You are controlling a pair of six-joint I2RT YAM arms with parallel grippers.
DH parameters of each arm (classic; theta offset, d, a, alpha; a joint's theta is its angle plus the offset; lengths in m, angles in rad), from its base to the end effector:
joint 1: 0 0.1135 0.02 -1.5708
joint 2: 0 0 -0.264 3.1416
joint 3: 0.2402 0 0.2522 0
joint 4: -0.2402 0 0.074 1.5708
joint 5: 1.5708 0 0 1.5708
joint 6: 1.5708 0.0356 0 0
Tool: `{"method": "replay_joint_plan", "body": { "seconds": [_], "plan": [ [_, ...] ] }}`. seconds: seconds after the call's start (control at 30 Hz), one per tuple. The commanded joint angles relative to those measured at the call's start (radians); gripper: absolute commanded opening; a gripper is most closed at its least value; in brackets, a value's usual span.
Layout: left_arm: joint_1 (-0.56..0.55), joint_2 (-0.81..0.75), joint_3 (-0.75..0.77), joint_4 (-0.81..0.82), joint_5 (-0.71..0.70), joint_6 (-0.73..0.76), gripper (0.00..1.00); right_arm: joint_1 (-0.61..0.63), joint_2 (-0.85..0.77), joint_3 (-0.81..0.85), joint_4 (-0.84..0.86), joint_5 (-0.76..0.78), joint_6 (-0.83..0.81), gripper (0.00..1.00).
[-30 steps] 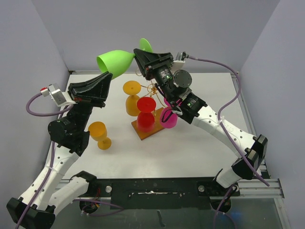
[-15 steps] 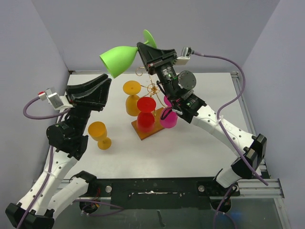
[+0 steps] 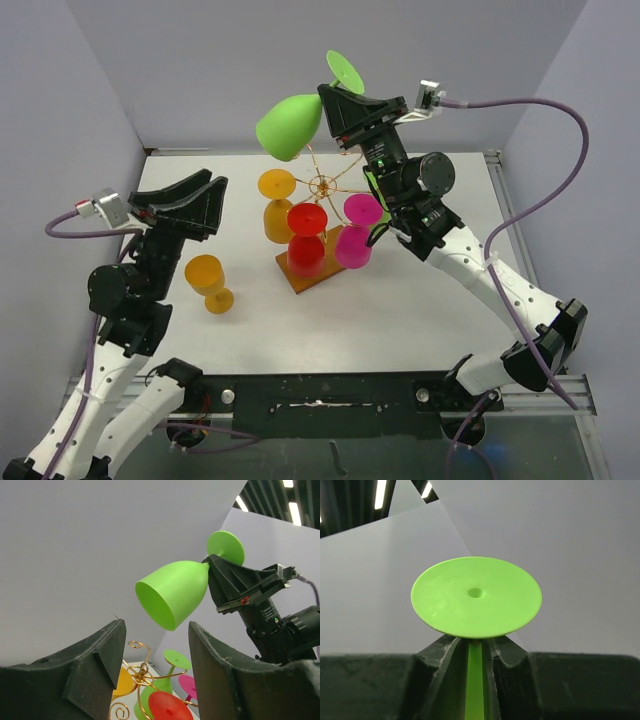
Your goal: Place the wine glass upside down on the wine glass rack
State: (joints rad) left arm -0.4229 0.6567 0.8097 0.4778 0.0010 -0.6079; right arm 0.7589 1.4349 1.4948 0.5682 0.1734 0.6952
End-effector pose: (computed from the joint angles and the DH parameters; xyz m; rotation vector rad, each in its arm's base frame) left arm 0.1207 -0.0544 0.4359 -0.0896 0.9761 -0.9516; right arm 0.2316 0.2112 0.5137 0.1403 1.0169 1.2540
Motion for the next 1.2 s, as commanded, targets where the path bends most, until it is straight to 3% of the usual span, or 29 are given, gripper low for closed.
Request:
{"method": "replay_joint_plan", "body": {
  "seconds": [0.0,0.07,0.37,0.67,0.97,1.17],
  "plan": [
    [0.006,0.024,0.134,-0.132,0.077,0.004,0.52,0.006,-0.027,0.062,-0.022,-0.120,-0.361,0.00],
    [0.006,0.055,0.186,-0.152,0.118,-0.008,0.52,0.014,-0.012,0.106,-0.079,-0.166,-0.455,0.00],
    [0.006,0.169,0.367,-0.165,0.166,-0.205,0.53,0.057,0.013,0.071,0.035,-0.316,-0.766,0.00],
    [0.006,0.275,0.426,-0.091,0.242,-0.319,0.53,0.069,0.076,0.026,0.159,-0.446,-0.940,0.00],
    [0.006,0.318,0.467,-0.206,0.188,-0.358,0.53,0.084,0.124,-0.007,0.260,-0.540,-1.016,0.00],
    [0.006,0.302,0.436,-0.191,0.153,-0.369,0.33,0.093,0.137,-0.015,0.298,-0.575,-1.013,0.00]
  ]
}}
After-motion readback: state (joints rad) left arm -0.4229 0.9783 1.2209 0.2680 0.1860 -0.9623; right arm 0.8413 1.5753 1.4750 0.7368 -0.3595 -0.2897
